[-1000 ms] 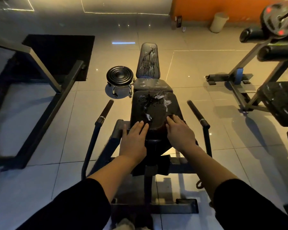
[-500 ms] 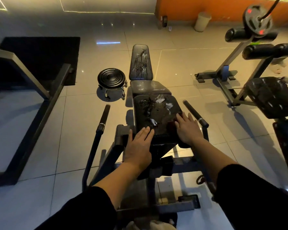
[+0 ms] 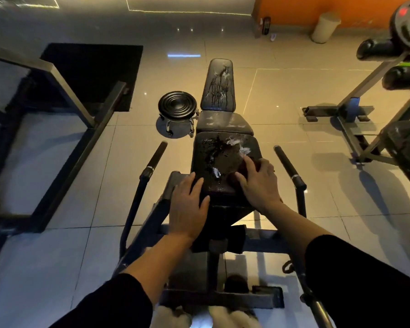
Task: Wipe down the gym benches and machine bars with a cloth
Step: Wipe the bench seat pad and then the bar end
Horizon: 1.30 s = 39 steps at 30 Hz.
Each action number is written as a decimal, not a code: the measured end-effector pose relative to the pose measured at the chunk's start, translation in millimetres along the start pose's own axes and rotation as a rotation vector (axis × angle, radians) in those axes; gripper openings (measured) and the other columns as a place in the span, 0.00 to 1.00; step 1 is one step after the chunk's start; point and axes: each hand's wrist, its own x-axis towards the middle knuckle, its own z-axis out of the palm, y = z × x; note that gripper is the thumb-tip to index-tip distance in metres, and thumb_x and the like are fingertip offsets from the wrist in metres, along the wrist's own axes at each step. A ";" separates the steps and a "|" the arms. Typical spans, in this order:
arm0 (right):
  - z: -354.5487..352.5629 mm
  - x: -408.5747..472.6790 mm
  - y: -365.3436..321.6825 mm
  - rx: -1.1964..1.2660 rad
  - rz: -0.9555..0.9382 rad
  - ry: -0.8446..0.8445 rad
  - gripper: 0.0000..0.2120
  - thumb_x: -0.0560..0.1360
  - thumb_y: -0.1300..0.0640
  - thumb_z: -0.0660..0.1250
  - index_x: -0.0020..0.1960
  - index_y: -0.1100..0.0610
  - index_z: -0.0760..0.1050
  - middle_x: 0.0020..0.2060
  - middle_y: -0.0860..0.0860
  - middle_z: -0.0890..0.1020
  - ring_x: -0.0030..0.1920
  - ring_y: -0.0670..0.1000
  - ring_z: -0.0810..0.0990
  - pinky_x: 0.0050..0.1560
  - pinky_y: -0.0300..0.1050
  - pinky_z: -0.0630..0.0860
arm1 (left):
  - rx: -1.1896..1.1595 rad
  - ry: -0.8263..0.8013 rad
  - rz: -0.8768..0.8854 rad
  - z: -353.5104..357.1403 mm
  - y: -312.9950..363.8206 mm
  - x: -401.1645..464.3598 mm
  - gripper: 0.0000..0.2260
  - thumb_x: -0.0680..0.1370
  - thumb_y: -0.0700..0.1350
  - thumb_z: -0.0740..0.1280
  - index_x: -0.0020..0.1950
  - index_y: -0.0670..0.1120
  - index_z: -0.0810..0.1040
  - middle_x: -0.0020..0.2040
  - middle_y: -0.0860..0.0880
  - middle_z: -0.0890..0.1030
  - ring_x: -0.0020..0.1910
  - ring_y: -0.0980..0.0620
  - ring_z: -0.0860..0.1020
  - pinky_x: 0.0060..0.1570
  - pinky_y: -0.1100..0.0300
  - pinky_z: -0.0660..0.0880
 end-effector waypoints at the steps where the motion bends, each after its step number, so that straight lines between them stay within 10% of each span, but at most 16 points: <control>1: 3.0 -6.0 -3.4 -0.005 -0.034 0.047 0.26 0.82 0.43 0.54 0.75 0.54 0.62 0.69 0.61 0.67 0.70 0.61 0.64 0.71 0.55 0.62 | 0.003 0.000 -0.043 2.2 5.3 1.7 0.21 0.80 0.46 0.64 0.72 0.42 0.69 0.73 0.42 0.67 0.73 0.44 0.64 0.71 0.43 0.63; 7: -3.7 -24.2 27.0 -0.010 -0.355 -0.064 0.31 0.80 0.39 0.42 0.79 0.52 0.55 0.78 0.54 0.56 0.78 0.53 0.50 0.75 0.47 0.45 | 0.030 0.065 -0.177 13.6 22.8 3.8 0.21 0.80 0.49 0.64 0.71 0.42 0.70 0.71 0.44 0.70 0.72 0.46 0.65 0.71 0.44 0.63; 14: 5.1 15.8 9.3 -0.122 -0.325 -0.139 0.29 0.83 0.42 0.45 0.80 0.54 0.47 0.79 0.57 0.48 0.79 0.55 0.43 0.78 0.51 0.44 | 0.038 0.105 -0.236 17.0 28.8 4.3 0.20 0.80 0.49 0.65 0.70 0.44 0.71 0.72 0.47 0.71 0.73 0.50 0.65 0.75 0.46 0.55; 21: -14.6 7.6 52.6 -0.066 -0.725 -0.222 0.26 0.83 0.44 0.48 0.79 0.49 0.50 0.79 0.50 0.50 0.79 0.49 0.44 0.75 0.43 0.42 | 0.010 0.099 -0.292 14.0 31.4 5.2 0.21 0.79 0.49 0.66 0.71 0.46 0.71 0.72 0.48 0.70 0.72 0.49 0.66 0.74 0.46 0.58; 39: -5.2 34.1 32.1 -0.105 -0.685 -0.239 0.29 0.83 0.41 0.43 0.80 0.52 0.46 0.80 0.52 0.47 0.79 0.50 0.42 0.77 0.46 0.42 | -0.036 0.110 -0.319 15.5 32.7 5.7 0.21 0.78 0.47 0.67 0.71 0.46 0.71 0.73 0.48 0.69 0.74 0.52 0.63 0.75 0.48 0.49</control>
